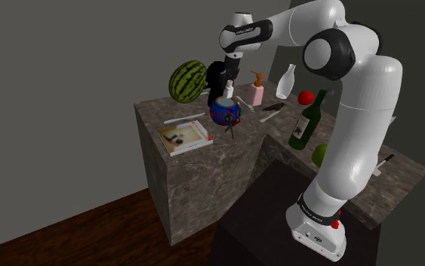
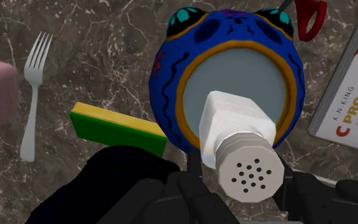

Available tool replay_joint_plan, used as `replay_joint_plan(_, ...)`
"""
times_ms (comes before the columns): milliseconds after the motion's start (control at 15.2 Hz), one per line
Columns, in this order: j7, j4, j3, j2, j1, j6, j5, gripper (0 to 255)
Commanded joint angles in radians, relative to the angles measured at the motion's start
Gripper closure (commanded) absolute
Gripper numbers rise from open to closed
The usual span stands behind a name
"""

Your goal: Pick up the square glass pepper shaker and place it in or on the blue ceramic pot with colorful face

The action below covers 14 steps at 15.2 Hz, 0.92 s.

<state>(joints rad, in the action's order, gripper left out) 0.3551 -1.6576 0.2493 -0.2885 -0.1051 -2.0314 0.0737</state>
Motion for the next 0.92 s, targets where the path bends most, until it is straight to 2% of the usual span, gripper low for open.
replay_joint_plan(0,0.001,-0.020,-0.001,-0.004,0.000,-0.025,0.002,255)
replay_joint_plan(528,0.001,-0.024,-0.001,-0.005,0.000,-0.030,0.002,255)
replay_joint_plan(594,0.001,-0.024,-0.001,-0.005,0.000,-0.030,0.002,0)
replay_joint_plan(858,0.001,-0.024,-0.001,-0.005,0.000,-0.030,0.002,0)
